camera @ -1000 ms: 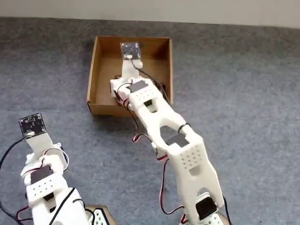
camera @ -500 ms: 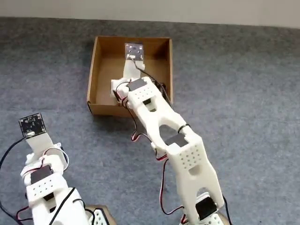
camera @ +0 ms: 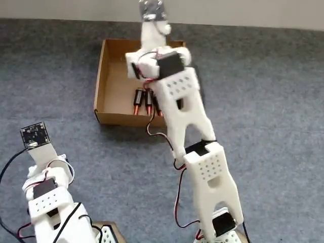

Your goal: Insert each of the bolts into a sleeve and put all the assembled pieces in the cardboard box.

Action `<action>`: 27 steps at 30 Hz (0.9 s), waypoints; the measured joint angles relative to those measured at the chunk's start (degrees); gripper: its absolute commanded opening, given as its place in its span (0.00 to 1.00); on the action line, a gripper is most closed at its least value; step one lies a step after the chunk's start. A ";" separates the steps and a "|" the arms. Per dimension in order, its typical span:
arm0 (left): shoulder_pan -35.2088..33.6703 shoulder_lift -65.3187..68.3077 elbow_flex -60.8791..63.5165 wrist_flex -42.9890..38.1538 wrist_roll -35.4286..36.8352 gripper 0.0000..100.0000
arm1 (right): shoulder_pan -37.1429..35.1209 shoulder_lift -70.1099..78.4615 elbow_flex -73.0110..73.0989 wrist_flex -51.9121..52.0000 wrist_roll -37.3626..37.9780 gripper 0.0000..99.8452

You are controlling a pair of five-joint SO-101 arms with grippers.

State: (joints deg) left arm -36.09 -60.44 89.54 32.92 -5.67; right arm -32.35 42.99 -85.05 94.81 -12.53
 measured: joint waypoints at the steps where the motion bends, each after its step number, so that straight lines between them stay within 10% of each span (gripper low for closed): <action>1: 0.00 0.00 0.00 0.00 0.00 0.01 | 0.09 -0.18 -4.22 2.73 0.09 0.02; 15: 0.00 0.00 0.00 0.00 0.00 0.01 | 15.03 -21.71 -5.98 5.63 0.18 0.00; 27: 0.70 0.00 0.88 0.00 0.00 0.01 | 15.30 -84.84 67.25 2.20 0.53 0.01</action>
State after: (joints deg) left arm -35.38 -60.44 90.42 32.92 -5.67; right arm -17.05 -41.85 -17.80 97.01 -12.00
